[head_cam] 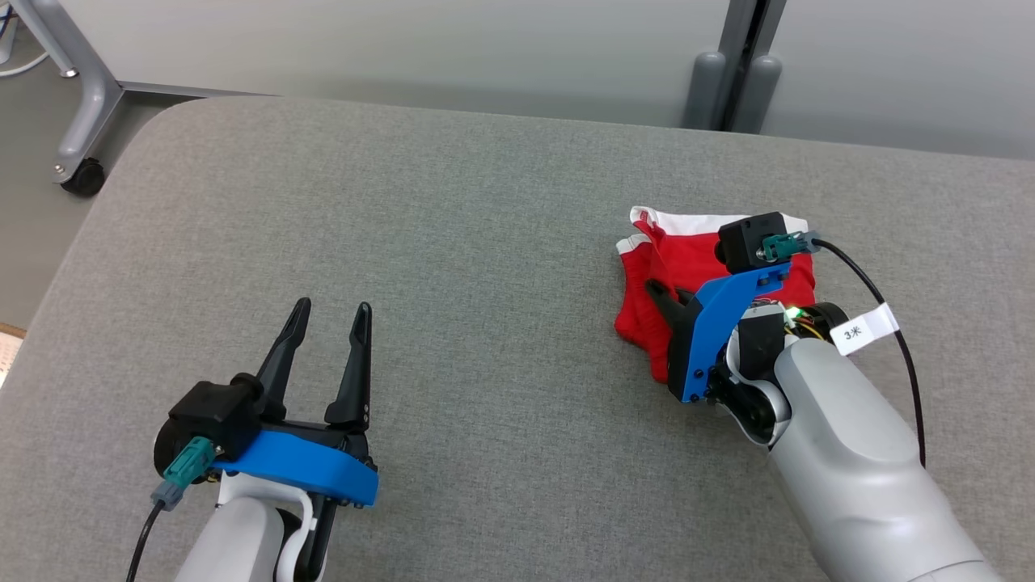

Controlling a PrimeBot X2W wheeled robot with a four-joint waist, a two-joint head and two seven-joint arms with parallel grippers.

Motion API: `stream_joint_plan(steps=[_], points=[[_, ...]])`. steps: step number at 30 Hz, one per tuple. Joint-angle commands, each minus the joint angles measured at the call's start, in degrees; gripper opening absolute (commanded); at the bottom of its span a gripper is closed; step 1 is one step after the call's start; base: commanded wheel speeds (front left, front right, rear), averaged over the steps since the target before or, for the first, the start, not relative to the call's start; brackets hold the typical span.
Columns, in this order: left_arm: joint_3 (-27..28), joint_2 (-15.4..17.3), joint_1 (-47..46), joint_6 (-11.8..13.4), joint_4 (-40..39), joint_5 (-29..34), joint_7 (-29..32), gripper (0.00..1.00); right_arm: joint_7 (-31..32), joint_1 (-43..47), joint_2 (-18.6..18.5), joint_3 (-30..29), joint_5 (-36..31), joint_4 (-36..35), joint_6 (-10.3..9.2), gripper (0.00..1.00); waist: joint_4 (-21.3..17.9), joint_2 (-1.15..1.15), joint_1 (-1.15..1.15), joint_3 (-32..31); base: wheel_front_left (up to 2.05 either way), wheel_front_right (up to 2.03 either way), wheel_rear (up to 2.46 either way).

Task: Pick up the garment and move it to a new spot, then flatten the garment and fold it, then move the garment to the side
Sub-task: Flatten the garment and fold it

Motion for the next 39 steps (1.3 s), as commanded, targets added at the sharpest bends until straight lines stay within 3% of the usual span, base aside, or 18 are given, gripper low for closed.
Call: stream_joint_plan(steps=[1,6,7,8,10,14,18,24,29,33,37,38,39], points=[[-0.2,0.0,-1.0,-0.4,0.1,-0.3,-0.2,1.0,-0.7,-0.6,0.0,0.3,0.6,0.5,0.01,0.0,0.2,0.0,0.0,0.0,0.0,0.0,0.0],[-0.4,-0.3,-1.3,-0.4,0.5,-0.3,-0.2,1.0,-2.3,-2.1,0.0,2.4,3.9,3.9,0.01,0.02,0.8,0.0,0.0,0.0,0.0,0.0,0.0],[-0.4,-0.3,-1.3,-0.4,0.5,-0.3,-0.2,1.0,-2.7,-2.3,0.0,2.9,4.5,4.4,0.01,0.45,0.8,0.0,0.0,-0.1,0.0,0.0,0.0],[-0.4,-0.4,-1.3,-0.4,0.6,-0.3,-0.2,1.0,-3.1,-2.5,0.0,3.5,5.8,4.7,0.01,1.0,0.9,0.0,0.0,-0.1,0.0,0.0,0.0],[-0.3,-0.4,-1.3,-0.4,0.6,-0.4,-0.2,1.0,-3.6,-2.6,0.0,4.9,9.3,4.2,0.01,1.0,0.8,0.0,0.0,-0.3,0.0,0.0,0.0],[0.0,-0.2,-0.5,-0.4,0.8,-0.3,-0.2,1.0,-3.5,-0.9,0.0,7.3,23.5,-0.1,0.01,1.0,0.1,0.0,0.0,-1.3,0.0,0.0,0.0],[0.7,0.2,0.9,-0.4,0.8,-0.2,-0.2,1.0,-7.3,-1.5,-0.1,7.5,27.7,-2.0,0.01,1.0,-1.3,0.0,0.0,-2.9,0.0,0.0,0.0],[2.0,0.3,2.6,-0.4,0.5,0.1,-0.2,1.0,-12.8,0.2,-4.7,2.5,23.8,-1.8,0.01,1.0,-3.7,0.0,0.0,-5.1,0.0,0.0,0.0],[2.7,0.0,3.5,-0.4,0.2,0.3,-0.3,1.0,-16.8,2.8,-9.7,-0.5,15.5,1.5,0.01,1.0,-5.2,0.0,0.0,-5.8,0.0,0.0,0.0],[2.7,-0.1,3.3,-0.4,-0.2,0.3,-0.3,1.0,-18.8,4.5,-9.8,-1.7,9.6,4.2,0.01,1.0,-5.7,0.0,0.0,-5.3,0.0,0.0,0.0],[2.3,0.3,2.2,-0.4,-0.5,0.3,-0.3,1.0,-19.3,4.4,-7.2,-1.0,4.8,5.9,0.01,1.0,-5.5,0.0,0.0,-4.3,0.0,0.0,0.0],[2.2,0.4,1.9,-0.4,-0.4,0.3,-0.3,1.0,-19.4,4.0,-6.6,-0.6,3.6,6.1,0.01,0.58,-5.5,0.0,0.0,-4.0,0.0,0.0,0.0],[2.1,0.6,1.7,-0.4,-0.3,0.4,-0.3,1.0,-19.5,3.4,-5.9,-0.1,2.3,6.4,0.01,0.34,-5.4,0.0,0.0,-3.8,0.0,0.0,0.0]])
